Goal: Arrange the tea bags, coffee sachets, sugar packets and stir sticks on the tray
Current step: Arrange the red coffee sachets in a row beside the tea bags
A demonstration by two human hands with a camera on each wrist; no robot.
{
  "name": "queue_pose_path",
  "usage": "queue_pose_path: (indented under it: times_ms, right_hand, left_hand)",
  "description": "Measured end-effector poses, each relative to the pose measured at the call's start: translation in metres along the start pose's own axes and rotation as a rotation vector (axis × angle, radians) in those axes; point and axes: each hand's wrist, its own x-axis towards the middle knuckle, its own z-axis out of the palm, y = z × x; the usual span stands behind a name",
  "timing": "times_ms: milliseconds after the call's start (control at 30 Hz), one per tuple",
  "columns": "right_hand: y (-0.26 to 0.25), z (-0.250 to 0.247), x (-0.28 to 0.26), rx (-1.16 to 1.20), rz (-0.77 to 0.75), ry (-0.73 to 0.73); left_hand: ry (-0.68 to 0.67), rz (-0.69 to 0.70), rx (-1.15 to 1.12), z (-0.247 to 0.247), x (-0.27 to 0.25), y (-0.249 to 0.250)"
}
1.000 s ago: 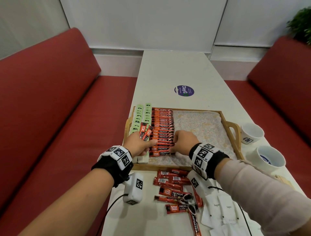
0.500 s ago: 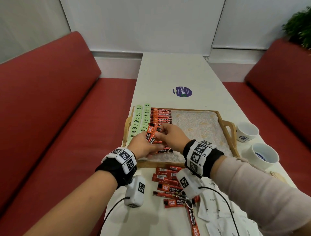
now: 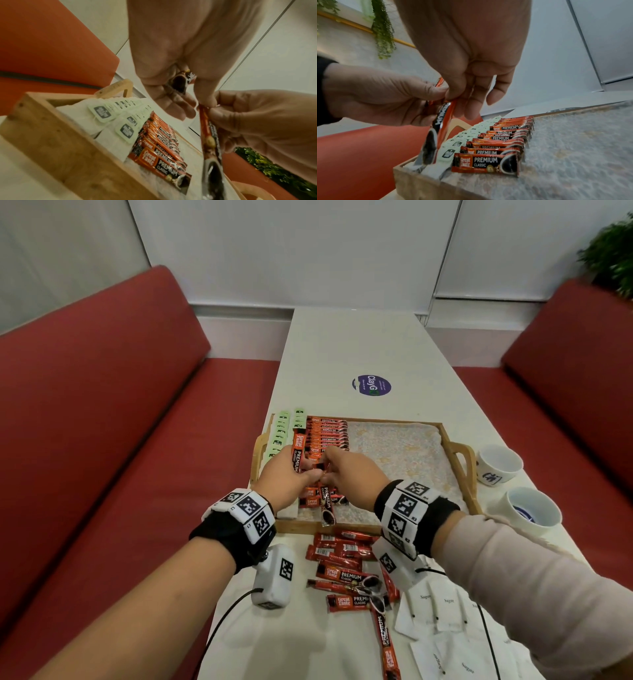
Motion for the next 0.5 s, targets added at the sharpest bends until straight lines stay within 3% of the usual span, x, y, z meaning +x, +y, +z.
queue_pose_path:
  times_ms: [167,400,500]
  right_hand:
    - [0.001,-0.002,-0.003,0.06,0.031,-0.006]
    - [0.011,-0.001,-0.001,0.169,0.116,-0.054]
    - [0.014,0.001,0.001,0.126,0.109,-0.083]
  left_hand:
    - [-0.062,-0.049,-0.062,0.0,0.0,-0.002]
    - [0.086,-0.088,-0.274,0.002,0.002,-0.004]
    - [0.08,-0.105,-0.297,0.0,0.001,-0.008]
